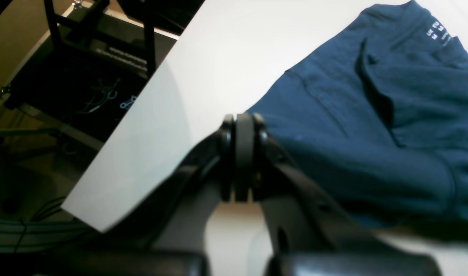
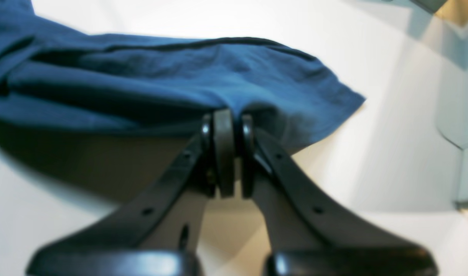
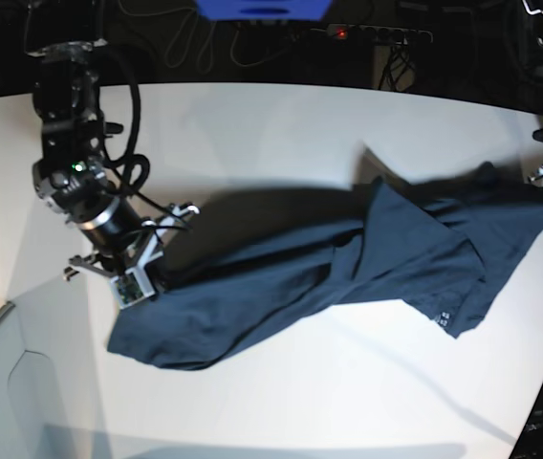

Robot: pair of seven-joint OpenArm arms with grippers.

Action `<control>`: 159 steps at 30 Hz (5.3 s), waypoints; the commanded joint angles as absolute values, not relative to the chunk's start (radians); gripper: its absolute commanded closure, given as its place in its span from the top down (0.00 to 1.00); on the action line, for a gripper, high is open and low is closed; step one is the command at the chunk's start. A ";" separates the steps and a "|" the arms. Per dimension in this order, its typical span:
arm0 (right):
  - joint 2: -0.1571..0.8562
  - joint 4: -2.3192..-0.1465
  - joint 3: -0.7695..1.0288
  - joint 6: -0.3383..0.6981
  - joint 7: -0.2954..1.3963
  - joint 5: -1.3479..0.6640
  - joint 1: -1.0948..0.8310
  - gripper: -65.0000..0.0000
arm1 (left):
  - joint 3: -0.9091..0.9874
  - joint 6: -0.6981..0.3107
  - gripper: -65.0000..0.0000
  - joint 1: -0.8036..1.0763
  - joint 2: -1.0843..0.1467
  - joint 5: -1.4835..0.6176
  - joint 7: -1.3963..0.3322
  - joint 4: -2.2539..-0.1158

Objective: Layout the t-shirt on the table in an organized manner, then fold the t-shirt properly
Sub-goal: 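Drag the shirt edge with the right gripper to spread the shirt flat, then lift the shirt with both grippers and lay it flat on the table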

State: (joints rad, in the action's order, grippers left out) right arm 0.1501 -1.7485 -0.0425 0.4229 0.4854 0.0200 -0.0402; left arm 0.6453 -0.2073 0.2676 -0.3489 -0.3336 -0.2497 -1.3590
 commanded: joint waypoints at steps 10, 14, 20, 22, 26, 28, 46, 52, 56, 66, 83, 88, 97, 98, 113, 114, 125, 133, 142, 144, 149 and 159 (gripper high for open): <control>0.251 -1.819 -0.044 0.426 0.595 0.007 -0.018 0.00 | 0.696 -0.205 0.00 0.262 -0.371 -0.340 -0.220 -1.379; 0.245 -1.702 -0.044 0.426 0.588 0.007 0.065 0.00 | 0.696 -0.205 0.00 0.260 -0.371 -0.340 -0.223 -1.379; 0.208 -1.308 -0.168 0.426 0.588 0.007 0.302 0.00 | 0.688 -0.205 0.00 0.262 -0.371 -0.335 -0.223 -1.379; 0.205 -1.165 -0.239 0.426 0.588 0.007 0.386 0.00 | 0.688 -0.205 0.00 0.262 -0.371 -0.335 -0.223 -1.379; 0.177 -0.935 -0.344 0.426 0.587 0.007 0.533 0.00 | 0.688 -0.205 0.00 0.262 -0.371 -0.334 -0.223 -1.379; 0.166 -0.900 -0.340 0.426 0.587 0.007 0.561 0.00 | 0.688 -0.205 0.00 0.262 -0.369 -0.334 -0.223 -1.379; 0.143 -1.133 -0.087 0.421 0.588 0.007 0.417 0.50 | 0.688 -0.205 0.00 0.255 -0.343 -0.332 -0.223 -1.372; 0.111 -1.202 -0.077 0.420 0.587 0.007 0.302 0.50 | 0.687 -0.205 0.00 0.252 -0.329 -0.332 -0.223 -1.374; 0.105 -1.199 -0.056 0.420 0.587 0.007 0.259 0.50 | 0.687 -0.205 0.00 0.252 -0.326 -0.332 -0.223 -1.377; 0.093 -1.127 -0.056 0.418 0.581 0.007 0.255 0.50 | 0.687 -0.205 0.00 0.252 -0.321 -0.332 -0.223 -1.372; 0.087 -1.044 -0.056 0.335 0.481 0.004 0.231 0.00 | 0.688 -0.205 0.00 0.262 -0.321 -0.332 -0.222 -1.377; 0.088 -1.148 -0.056 0.335 0.478 0.002 0.159 0.00 | 0.688 -0.205 0.00 0.262 -0.321 -0.337 -0.223 -1.377; 0.088 -1.653 -0.039 0.332 0.483 0.002 -0.113 0.00 | 0.693 -0.205 0.00 0.288 -0.283 -0.337 -0.225 -1.412; 0.087 -1.702 -0.016 0.332 0.483 0.002 -0.145 0.00 | 0.693 -0.205 0.00 0.300 -0.283 -0.340 -0.225 -1.426; 0.061 -1.926 0.113 0.334 0.476 0.002 -0.447 0.00 | 0.687 -0.205 0.00 0.317 -0.277 -0.340 -0.226 -1.434; 0.061 -1.926 0.111 0.334 0.475 0.002 -0.461 0.00 | 0.687 -0.205 0.00 0.318 -0.277 -0.340 -0.226 -1.434; 0.065 -1.925 0.114 0.458 0.487 0.005 -0.303 0.00 | 0.607 -0.196 0.00 0.240 -0.268 -0.332 -0.226 -1.446; 0.094 -1.824 0.114 0.458 0.607 0.005 0.170 0.00 | 0.484 -0.194 0.00 -0.131 -0.272 -0.331 -0.400 -1.434; 0.120 -1.391 0.114 0.458 0.452 0.002 0.705 0.00 | 0.297 -0.193 0.00 -0.670 -0.271 -0.331 -0.498 -1.307; 0.142 -1.307 0.127 0.458 0.386 0.004 0.796 0.00 | 0.254 -0.193 0.00 -0.759 -0.269 -0.331 -0.495 -1.277; 0.176 -1.218 0.171 0.458 0.308 0.004 0.990 0.00 | 0.228 -0.193 0.00 -0.937 -0.265 -0.332 -0.495 -1.257; 0.254 -1.365 0.205 0.458 0.312 0.001 1.010 0.00 | 0.232 -0.193 0.00 -0.977 -0.294 -0.341 -0.496 -1.368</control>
State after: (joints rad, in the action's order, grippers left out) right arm 0.2474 -1.3624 0.2012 0.4629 0.3233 0.0010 0.9871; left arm 0.2272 -0.1989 -0.9440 -0.2810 -0.3405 -0.5201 -1.3556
